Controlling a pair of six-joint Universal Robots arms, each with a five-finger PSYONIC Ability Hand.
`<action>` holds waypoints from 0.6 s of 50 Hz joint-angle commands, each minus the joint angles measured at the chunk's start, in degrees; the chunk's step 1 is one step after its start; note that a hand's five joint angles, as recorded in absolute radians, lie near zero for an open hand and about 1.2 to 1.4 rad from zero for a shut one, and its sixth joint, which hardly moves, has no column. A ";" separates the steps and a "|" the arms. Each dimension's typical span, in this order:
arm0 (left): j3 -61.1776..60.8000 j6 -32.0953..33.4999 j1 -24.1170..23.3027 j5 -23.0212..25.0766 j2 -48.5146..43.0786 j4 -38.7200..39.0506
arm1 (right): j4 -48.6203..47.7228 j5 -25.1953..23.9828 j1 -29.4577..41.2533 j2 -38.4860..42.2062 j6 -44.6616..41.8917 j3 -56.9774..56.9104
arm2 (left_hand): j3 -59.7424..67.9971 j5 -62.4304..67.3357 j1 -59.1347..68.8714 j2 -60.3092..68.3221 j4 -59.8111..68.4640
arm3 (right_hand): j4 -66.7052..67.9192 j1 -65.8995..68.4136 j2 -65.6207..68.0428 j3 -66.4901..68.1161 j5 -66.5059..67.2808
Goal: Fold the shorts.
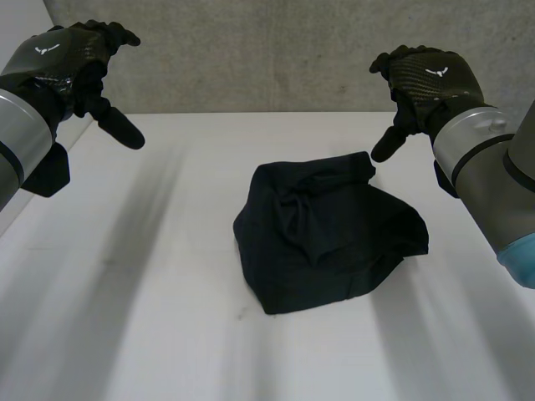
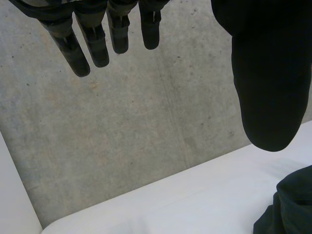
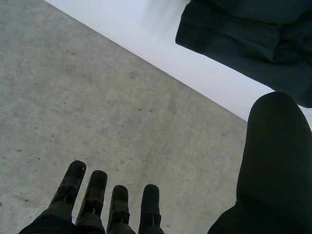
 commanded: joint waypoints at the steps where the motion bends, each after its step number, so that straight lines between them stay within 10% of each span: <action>1: -0.16 0.00 -0.06 0.00 -0.15 0.28 | -0.28 1.00 -0.97 -0.26 -0.03 -0.03 | -2.92 -0.89 -1.34 -1.43 -0.85 | -3.33 -1.84 -2.94 -2.00 -3.96; 16: -7.01 2.11 -10.77 0.44 -11.82 11.07 | 16.38 -7.87 -7.64 6.66 -23.64 -4.32 | -0.07 1.97 1.51 1.42 2.01 | -3.33 -1.84 -2.94 -2.00 -3.96; 30: -5.62 9.32 -18.43 -1.05 -30.20 19.70 | 18.00 -8.67 -11.61 21.44 -23.85 -5.65 | 3.30 5.33 4.87 4.79 5.37 | -3.33 -1.84 -2.94 -2.00 -3.96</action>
